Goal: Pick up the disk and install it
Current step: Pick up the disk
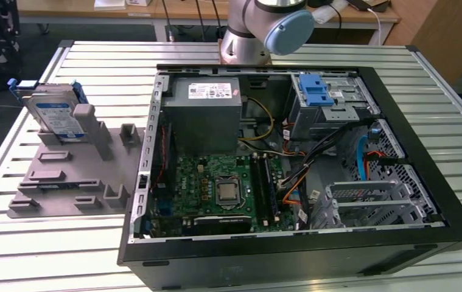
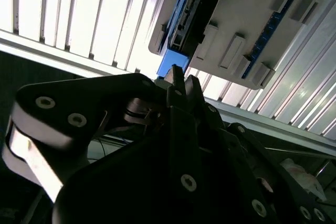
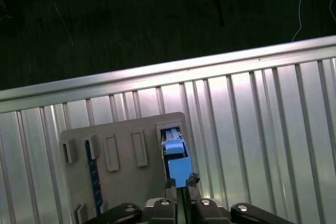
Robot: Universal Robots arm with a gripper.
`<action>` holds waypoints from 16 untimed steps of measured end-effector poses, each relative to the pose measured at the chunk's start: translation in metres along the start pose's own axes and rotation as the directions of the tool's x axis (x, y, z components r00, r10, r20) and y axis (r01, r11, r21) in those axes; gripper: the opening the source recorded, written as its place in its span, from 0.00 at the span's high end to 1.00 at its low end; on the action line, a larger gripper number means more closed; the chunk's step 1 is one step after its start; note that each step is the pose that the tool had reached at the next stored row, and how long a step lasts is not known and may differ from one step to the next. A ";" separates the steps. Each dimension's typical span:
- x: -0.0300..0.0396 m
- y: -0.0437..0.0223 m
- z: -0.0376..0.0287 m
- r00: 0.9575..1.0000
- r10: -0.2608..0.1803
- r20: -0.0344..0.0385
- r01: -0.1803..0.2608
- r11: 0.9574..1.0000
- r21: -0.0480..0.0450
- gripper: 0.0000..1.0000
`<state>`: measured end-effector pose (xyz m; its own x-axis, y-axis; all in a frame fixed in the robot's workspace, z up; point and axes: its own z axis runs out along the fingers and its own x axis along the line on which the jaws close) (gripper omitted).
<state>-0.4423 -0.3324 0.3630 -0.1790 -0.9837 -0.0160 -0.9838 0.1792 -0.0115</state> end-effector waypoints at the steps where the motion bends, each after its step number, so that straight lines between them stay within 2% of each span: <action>1: 0.0000 0.0000 0.0001 1.000 0.000 0.000 0.000 1.000 0.000 0.77; 2: 0.0000 0.0000 0.0002 1.000 0.000 0.000 0.000 1.000 0.000 0.71; 5: 0.0000 0.0000 0.0013 1.000 -0.008 -0.001 0.008 1.000 0.000 0.65; 6: 0.0001 0.0000 0.0020 1.000 -0.016 -0.001 0.016 1.000 0.000 0.59; 7: 0.0001 0.0000 0.0030 1.000 -0.028 -0.001 0.028 1.000 0.000 0.59; 8: 0.0001 0.0000 0.0040 0.999 -0.043 -0.001 0.043 0.999 0.000 0.53; 11: 0.0001 0.0002 0.0072 0.997 -0.081 -0.001 0.081 0.997 -0.001 0.53; 16: 0.0002 0.0003 0.0096 0.996 -0.084 -0.001 0.084 0.996 -0.001 0.53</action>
<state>-0.4425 -0.3324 0.3534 -0.0956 -0.9953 -0.0140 -0.9953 0.0958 -0.0115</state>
